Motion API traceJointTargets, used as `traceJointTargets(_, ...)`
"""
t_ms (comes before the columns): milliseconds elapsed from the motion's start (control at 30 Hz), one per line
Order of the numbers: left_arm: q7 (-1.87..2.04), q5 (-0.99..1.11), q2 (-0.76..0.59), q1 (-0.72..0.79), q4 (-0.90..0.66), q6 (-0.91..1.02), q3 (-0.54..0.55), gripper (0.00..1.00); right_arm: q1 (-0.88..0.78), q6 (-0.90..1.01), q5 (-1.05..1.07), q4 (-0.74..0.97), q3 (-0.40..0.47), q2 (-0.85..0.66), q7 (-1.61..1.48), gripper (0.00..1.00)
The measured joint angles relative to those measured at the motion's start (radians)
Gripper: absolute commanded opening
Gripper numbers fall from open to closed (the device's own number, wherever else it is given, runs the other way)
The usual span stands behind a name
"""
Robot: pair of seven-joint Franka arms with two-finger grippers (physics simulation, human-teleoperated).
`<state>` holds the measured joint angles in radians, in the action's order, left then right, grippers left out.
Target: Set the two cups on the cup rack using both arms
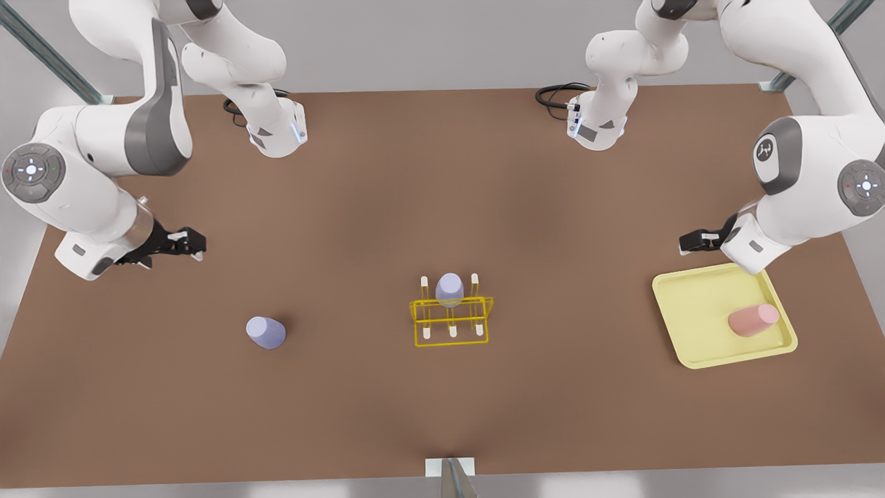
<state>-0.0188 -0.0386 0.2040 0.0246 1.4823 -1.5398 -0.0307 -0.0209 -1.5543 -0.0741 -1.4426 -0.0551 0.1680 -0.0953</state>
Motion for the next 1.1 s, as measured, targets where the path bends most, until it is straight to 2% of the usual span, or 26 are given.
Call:
traceJointTargets(100, 0.001, -0.002, 0.026, 0.002, -0.006, -0.003, -0.018, 1.00, -0.005, -0.004, -0.004, 0.035, -0.004, 0.037, 0.005, 1.00)
traceJointTargets(233, -0.040, -0.009, 0.368, -0.193, -0.312, -0.055, -0.041, 1.00, -0.078, -0.098, -0.006, 0.081, -0.010, 0.233, 0.014, 1.00)
traceJointTargets(300, -0.073, -0.014, 0.464, -0.254, -0.349, -0.123, -0.041, 1.00, -0.092, -0.182, -0.005, 0.081, -0.011, 0.313, 0.021, 1.00)
traceJointTargets(400, -0.116, -0.017, 0.524, -0.291, -0.360, -0.209, -0.041, 1.00, -0.097, -0.327, -0.003, 0.045, -0.011, 0.393, 0.032, 1.00)
traceJointTargets(533, -0.163, -0.015, 0.554, -0.310, -0.325, -0.285, -0.041, 1.00, -0.085, -0.515, -0.002, -0.069, -0.010, 0.408, 0.047, 1.00)
traceJointTargets(633, -0.194, 0.005, 0.539, -0.324, -0.237, -0.346, -0.044, 1.00, -0.068, -0.609, 0.000, -0.129, -0.010, 0.407, 0.057, 1.00)
traceJointTargets(900, -0.255, 0.036, 0.538, -0.359, -0.136, -0.429, -0.064, 1.00, -0.036, -0.748, 0.031, -0.274, -0.009, 0.407, 0.077, 1.00)
traceJointTargets(1100, -0.285, 0.039, 0.562, -0.381, -0.126, -0.460, -0.066, 1.00, -0.019, -0.837, 0.037, -0.371, -0.009, 0.400, 0.087, 1.00)
